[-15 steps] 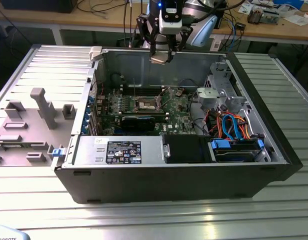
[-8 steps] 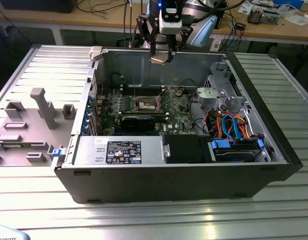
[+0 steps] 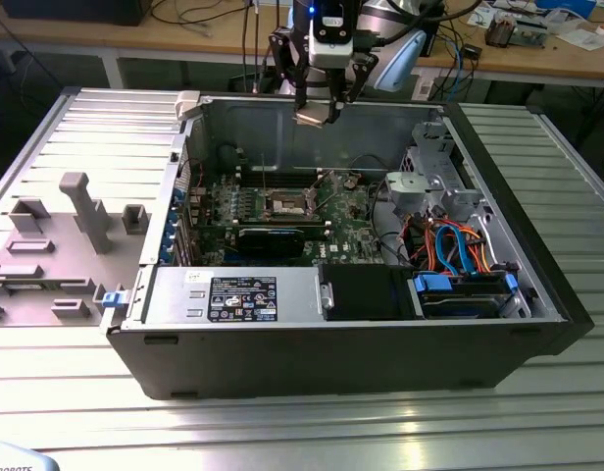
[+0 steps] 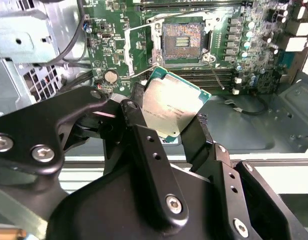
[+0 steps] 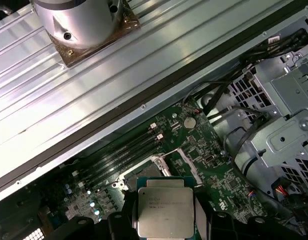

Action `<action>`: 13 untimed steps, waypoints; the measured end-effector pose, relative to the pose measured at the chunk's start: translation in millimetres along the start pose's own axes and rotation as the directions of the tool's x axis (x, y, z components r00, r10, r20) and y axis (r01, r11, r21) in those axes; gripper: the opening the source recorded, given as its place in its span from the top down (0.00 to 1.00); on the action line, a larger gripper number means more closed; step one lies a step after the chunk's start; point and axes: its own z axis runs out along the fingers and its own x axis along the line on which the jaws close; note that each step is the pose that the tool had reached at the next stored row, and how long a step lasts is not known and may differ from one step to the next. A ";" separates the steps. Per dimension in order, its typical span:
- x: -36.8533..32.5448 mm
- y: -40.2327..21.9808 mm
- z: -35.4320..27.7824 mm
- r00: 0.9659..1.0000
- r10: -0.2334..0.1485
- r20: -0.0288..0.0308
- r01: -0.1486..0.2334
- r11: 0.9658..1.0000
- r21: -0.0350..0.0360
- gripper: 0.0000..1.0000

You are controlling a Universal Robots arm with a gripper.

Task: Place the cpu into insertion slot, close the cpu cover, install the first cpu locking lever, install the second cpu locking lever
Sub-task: 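Place the cpu into insertion slot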

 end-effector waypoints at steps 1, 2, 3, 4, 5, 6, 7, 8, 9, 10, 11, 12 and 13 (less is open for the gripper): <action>0.0 -0.1 0.3 1.000 0.020 0.002 -0.020 1.000 0.000 0.46; 0.0 -0.1 0.6 0.999 0.034 0.003 -0.034 0.999 0.000 0.46; 0.0 -0.1 0.9 0.999 0.047 0.004 -0.047 0.999 -0.001 0.46; 0.0 -0.1 1.2 0.998 0.065 0.006 -0.065 0.998 -0.001 0.46; 0.0 -0.2 1.3 0.997 0.079 0.007 -0.079 0.997 -0.001 0.46; 0.0 -0.2 1.4 0.996 0.092 0.008 -0.092 0.996 -0.001 0.46; 0.0 -0.2 1.5 0.995 0.100 0.009 -0.100 0.995 -0.002 0.46; 0.0 -0.2 1.5 0.995 0.101 0.009 -0.101 0.995 -0.002 0.46; 0.0 -0.2 1.5 0.995 0.101 0.009 -0.101 0.995 -0.002 0.46; 0.0 -0.2 1.5 0.995 0.102 0.009 -0.102 0.995 -0.002 0.46; 0.0 -0.2 1.5 0.995 0.102 0.009 -0.102 0.995 -0.002 0.46; 0.0 -0.2 1.5 0.995 0.102 0.009 -0.102 0.995 -0.002 0.46; 0.0 -0.2 1.5 0.995 0.102 0.009 -0.102 0.995 -0.002 0.46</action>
